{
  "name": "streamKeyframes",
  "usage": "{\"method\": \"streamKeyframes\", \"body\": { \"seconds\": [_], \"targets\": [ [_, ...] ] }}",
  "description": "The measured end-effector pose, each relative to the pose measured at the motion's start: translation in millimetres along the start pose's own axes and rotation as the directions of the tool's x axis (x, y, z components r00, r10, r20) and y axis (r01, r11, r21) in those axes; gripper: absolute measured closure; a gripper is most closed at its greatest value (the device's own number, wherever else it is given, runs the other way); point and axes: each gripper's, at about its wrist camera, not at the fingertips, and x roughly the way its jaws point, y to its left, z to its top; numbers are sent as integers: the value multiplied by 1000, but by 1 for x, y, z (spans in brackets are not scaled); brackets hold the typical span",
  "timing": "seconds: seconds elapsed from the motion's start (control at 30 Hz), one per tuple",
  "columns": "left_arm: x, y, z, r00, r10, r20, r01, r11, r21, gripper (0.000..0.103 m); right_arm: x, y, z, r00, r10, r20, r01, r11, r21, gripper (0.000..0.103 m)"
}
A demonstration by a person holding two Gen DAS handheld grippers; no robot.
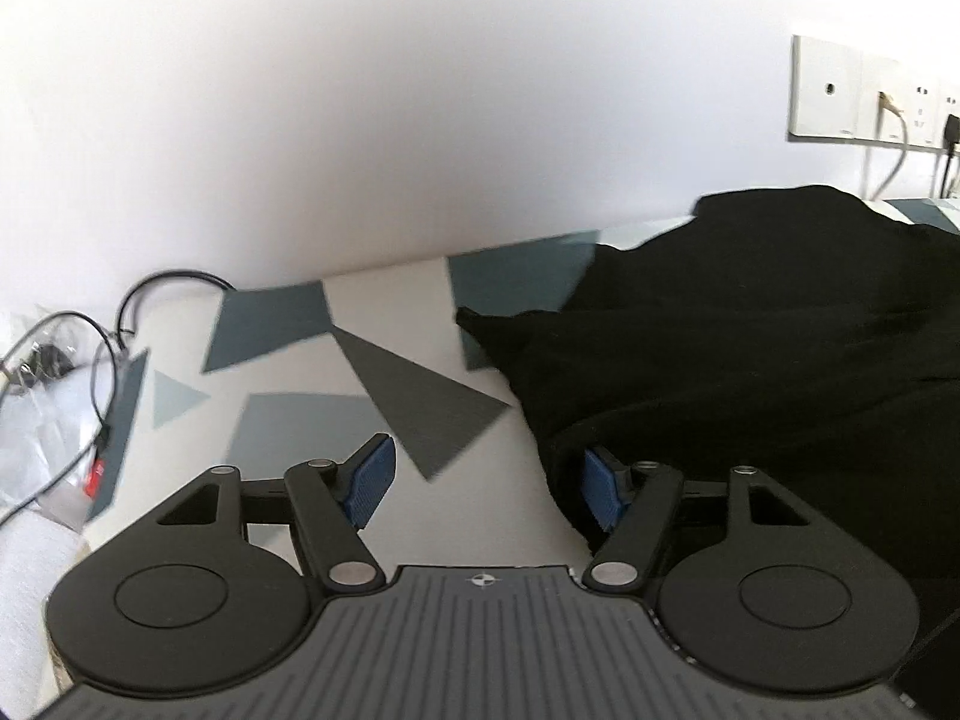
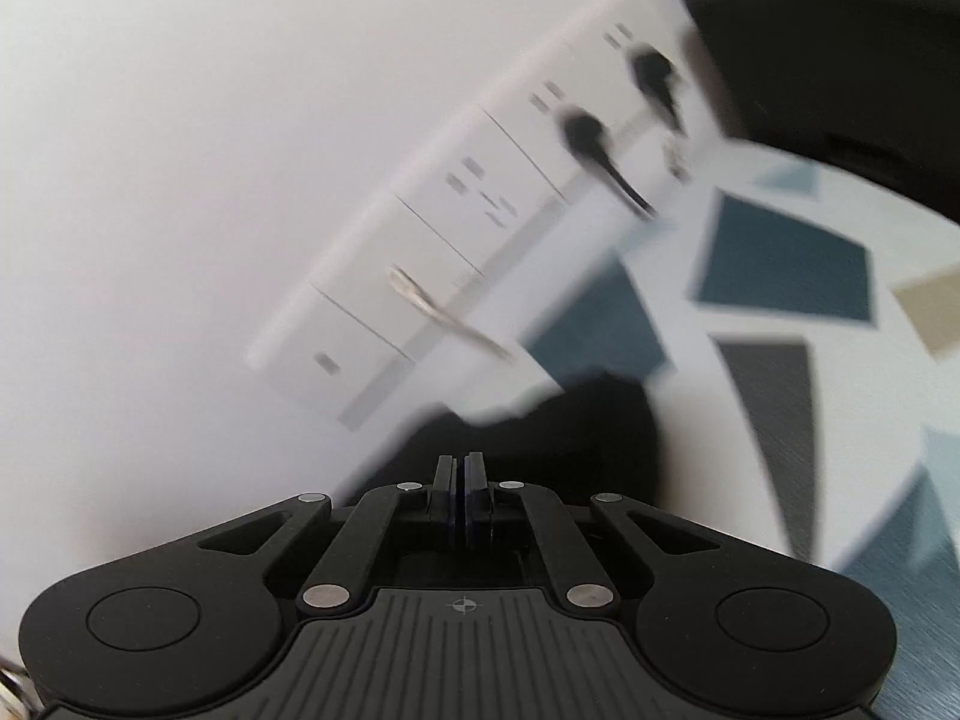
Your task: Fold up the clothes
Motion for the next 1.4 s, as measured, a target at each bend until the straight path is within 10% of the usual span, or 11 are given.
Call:
{"method": "streamKeyframes", "body": {
  "seconds": [0.13,0.43,0.53,0.63,0.8,1.23,1.4],
  "targets": [
    [-6,-1,-3,1000,4,22,-5,1000,27,36,-16,10,12,998,37,48,-34,998,-54,101],
    [-7,-13,-17,1000,2,-1,-2,991,137,35,-10,-76,-46,948,-231,-218,245,969,38,101],
    [-8,-16,-20,1000,0,-5,1,986,169,34,-17,-83,-49,946,-266,-187,278,959,44,98],
    [-21,-10,-17,993,-116,-5,115,986,117,34,-20,-80,-43,955,-257,-151,267,963,49,94],
    [-50,3,-11,947,-319,30,319,948,6,28,-17,-64,-39,969,-219,-116,222,975,13,79],
    [-70,-20,-57,952,-246,-183,221,965,-143,20,-13,-26,-74,909,-395,-132,325,872,-367,5],
    [-92,-40,-79,955,-205,-214,175,973,-150,16,-26,-25,-78,898,-407,-169,300,845,-442,1]
  ]
}}
